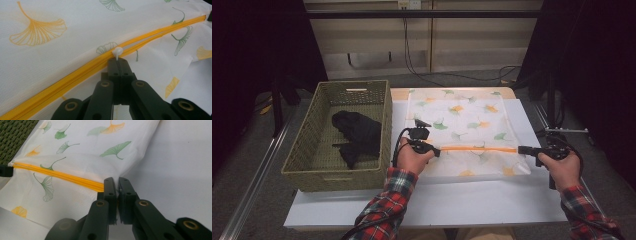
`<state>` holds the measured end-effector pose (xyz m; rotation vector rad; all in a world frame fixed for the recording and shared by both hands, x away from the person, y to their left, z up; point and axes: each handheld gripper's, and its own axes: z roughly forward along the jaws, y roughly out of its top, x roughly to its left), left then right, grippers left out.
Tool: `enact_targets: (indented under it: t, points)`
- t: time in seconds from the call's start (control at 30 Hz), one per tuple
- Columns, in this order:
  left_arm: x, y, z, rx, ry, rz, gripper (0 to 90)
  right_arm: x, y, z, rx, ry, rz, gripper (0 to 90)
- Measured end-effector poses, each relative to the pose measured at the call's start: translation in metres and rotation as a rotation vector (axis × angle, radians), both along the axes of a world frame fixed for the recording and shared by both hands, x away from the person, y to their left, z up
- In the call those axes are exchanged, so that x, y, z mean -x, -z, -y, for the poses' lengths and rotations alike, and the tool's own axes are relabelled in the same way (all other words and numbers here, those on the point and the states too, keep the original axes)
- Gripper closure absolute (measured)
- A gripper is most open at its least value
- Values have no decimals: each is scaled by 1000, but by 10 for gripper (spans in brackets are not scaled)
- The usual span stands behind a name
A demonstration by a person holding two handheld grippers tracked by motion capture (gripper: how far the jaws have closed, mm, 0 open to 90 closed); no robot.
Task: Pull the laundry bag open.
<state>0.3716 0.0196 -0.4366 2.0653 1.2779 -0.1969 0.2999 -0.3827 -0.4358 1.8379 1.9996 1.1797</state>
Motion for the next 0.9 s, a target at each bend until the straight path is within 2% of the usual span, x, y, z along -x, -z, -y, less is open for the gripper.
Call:
enact_targets:
  t: [0.07,0.13,0.17,0.4,0.5,0.77,0.9]
  points:
    - [-1,-1,-3,-16,20,2,900,0,1,0,7,1,1,860]
    - [-1,-1,-5,-2,2,-7,900,-1,1,1,7,2,1,860]
    - [-2,-1,-6,-14,7,0,900,-1,1,1,0,4,0,860]
    - [-1,-2,-6,-11,-3,-3,900,-1,1,0,0,0,0,860]
    - [-1,-3,-7,-21,10,3,900,-1,1,1,5,1,2,860]
    - [-2,-3,-12,-11,-17,-3,900,-1,1,4,7,11,9,860]
    - [0,-5,-13,-11,-12,-2,900,-1,1,2,10,13,-1,860]
